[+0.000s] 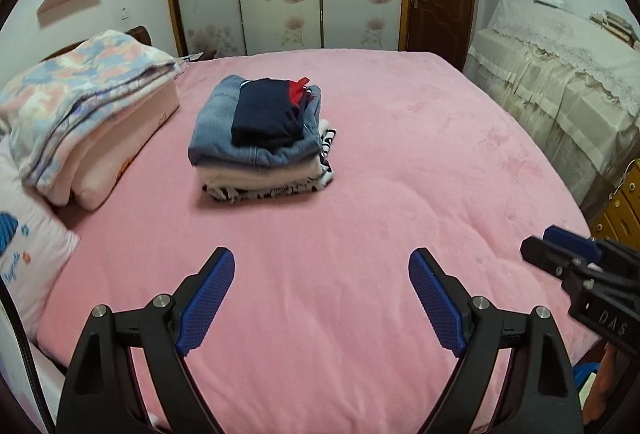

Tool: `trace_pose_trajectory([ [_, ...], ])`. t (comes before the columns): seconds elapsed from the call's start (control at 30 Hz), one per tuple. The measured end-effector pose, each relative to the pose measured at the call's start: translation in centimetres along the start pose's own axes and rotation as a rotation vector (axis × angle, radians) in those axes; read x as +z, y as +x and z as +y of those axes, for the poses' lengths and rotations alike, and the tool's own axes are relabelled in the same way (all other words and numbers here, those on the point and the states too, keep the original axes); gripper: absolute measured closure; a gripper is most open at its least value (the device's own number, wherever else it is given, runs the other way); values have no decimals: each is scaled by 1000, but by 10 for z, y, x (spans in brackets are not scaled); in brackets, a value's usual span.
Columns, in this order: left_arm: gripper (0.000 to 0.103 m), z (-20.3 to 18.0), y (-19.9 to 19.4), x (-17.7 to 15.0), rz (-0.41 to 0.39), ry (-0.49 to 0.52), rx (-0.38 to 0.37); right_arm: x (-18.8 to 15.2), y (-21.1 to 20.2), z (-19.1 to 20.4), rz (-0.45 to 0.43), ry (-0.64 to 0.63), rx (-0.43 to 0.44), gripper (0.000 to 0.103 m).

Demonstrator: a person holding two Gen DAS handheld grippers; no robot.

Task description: Fold large clothes

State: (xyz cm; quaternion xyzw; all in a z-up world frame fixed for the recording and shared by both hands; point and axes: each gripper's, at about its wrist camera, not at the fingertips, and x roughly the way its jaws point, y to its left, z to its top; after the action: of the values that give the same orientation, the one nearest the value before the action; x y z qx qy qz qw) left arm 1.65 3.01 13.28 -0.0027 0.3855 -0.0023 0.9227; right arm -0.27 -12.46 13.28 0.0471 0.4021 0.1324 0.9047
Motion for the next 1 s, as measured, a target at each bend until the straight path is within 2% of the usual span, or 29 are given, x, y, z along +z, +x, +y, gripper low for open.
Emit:
trace_pose_trajectory([
  [0.03,15,-3,-4,-8,-1,-3,9,-8,-4,1,-7,-2,-9,49],
  [0.1,15,-8,-8,-22,5,-5,14,-19,-8,3,-16,-2,-29,45],
  [0.23,15,-18,-9,-48,44,-24,20,-42,-13,2,-14,20,-76,45],
  [0.53,15,-25,4,-85,130,-65,-10,-81,-3,-10,28,66,-101,45],
  [1.0,15,-37,20,-94,171,-47,-18,-95,7,-14,62,85,-99,45],
])
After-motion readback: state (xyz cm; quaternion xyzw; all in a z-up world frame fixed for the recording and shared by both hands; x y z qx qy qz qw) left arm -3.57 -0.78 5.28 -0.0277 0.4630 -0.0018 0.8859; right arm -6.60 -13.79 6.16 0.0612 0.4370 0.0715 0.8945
